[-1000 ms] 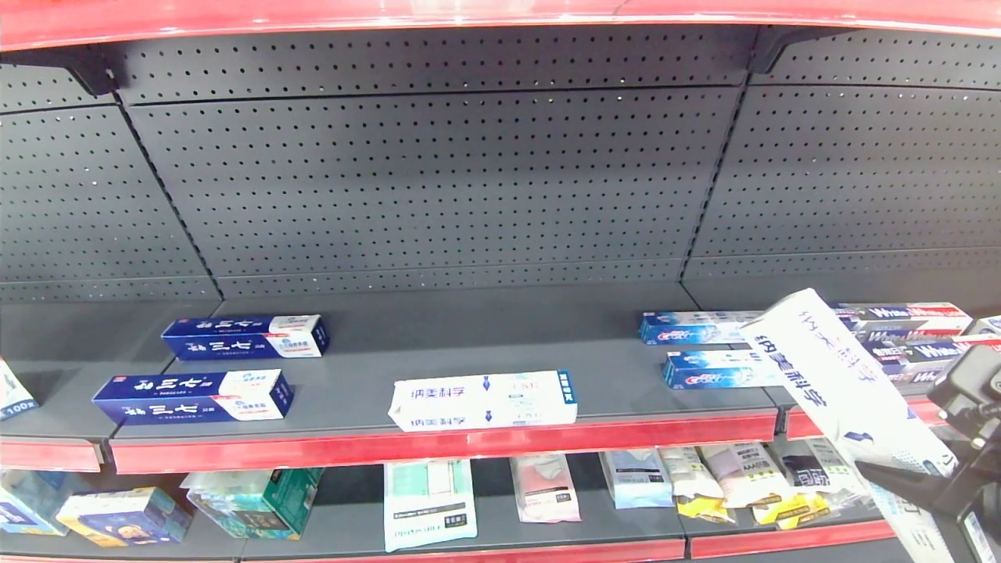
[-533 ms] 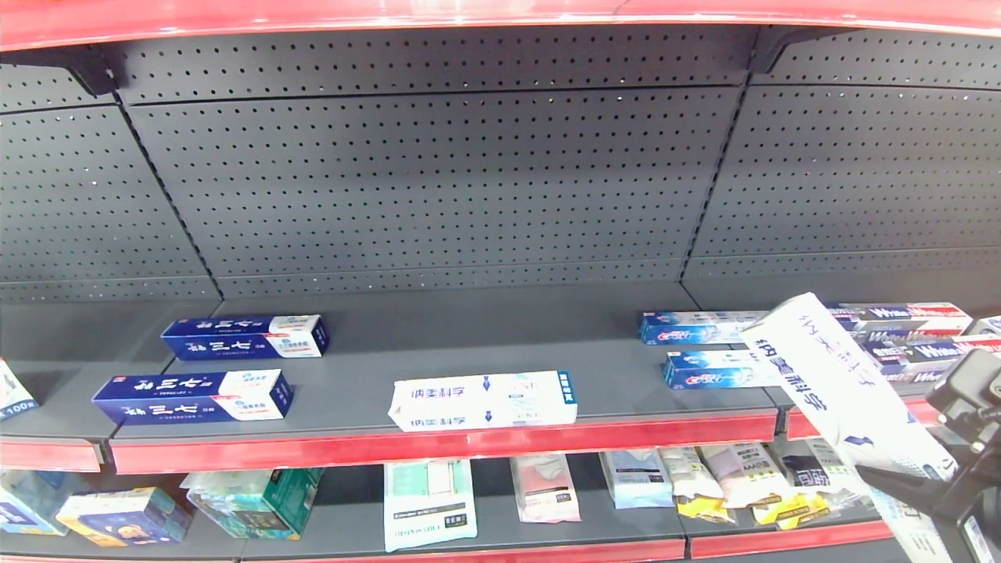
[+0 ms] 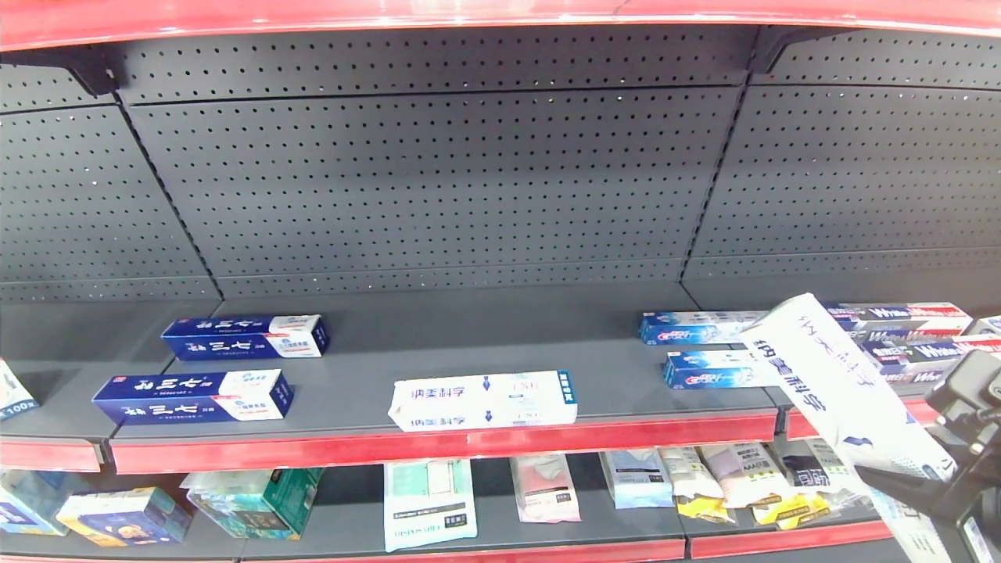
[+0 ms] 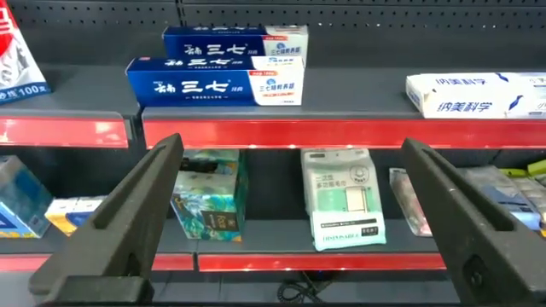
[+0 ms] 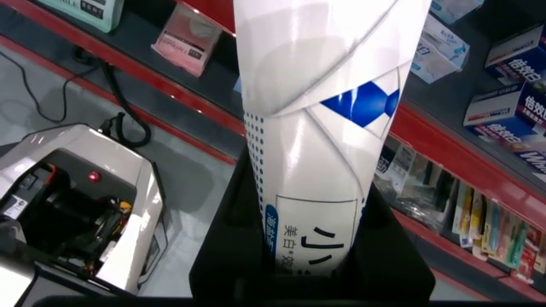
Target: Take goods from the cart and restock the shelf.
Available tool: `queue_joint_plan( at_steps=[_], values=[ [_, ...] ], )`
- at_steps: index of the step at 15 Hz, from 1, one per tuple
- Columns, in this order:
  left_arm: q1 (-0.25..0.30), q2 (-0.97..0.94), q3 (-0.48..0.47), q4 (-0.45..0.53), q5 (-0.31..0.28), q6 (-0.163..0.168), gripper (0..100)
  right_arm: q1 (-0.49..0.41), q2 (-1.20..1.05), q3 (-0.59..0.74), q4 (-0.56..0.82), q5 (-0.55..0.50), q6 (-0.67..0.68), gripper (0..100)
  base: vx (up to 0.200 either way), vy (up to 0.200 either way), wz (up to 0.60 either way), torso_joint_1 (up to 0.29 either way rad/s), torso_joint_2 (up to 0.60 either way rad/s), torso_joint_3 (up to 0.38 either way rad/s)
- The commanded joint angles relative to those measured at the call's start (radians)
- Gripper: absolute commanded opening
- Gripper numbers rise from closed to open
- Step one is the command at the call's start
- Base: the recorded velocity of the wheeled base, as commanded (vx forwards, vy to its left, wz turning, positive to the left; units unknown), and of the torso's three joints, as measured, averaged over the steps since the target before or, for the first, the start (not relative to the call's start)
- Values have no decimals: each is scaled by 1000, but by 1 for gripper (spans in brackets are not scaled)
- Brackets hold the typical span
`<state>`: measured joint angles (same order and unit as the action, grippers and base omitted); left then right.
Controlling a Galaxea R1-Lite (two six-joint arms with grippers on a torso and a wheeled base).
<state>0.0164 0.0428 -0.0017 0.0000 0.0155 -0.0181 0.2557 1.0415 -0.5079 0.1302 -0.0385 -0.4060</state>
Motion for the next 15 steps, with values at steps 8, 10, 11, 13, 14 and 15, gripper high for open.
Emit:
queue_joint_plan(
  at_steps=[8, 10, 11, 13, 14, 15],
  values=[
    [0, 3, 0, 0, -2, 1, 100, 0, 8, -9, 0, 2, -1, 0, 0, 0, 0, 0, 0, 0],
    [0, 3, 0, 0, -2, 1, 100, 0, 9, -12, 0, 2, -2, 0, 0, 0, 0, 0, 0, 0],
    [0, 3, 0, 0, -2, 1, 100, 0, 9, -12, 0, 2, -2, 0, 0, 0, 0, 0, 0, 0],
    [0, 3, 0, 0, -2, 1, 100, 0, 8, -11, 0, 2, -2, 0, 0, 0, 0, 0, 0, 0],
    [0, 3, 0, 0, -2, 1, 100, 0, 9, -11, 0, 2, -2, 0, 0, 0, 0, 0, 0, 0],
    [0, 3, 0, 0, -2, 1, 100, 0, 9, -11, 0, 2, -2, 0, 0, 0, 0, 0, 0, 0]
  ],
)
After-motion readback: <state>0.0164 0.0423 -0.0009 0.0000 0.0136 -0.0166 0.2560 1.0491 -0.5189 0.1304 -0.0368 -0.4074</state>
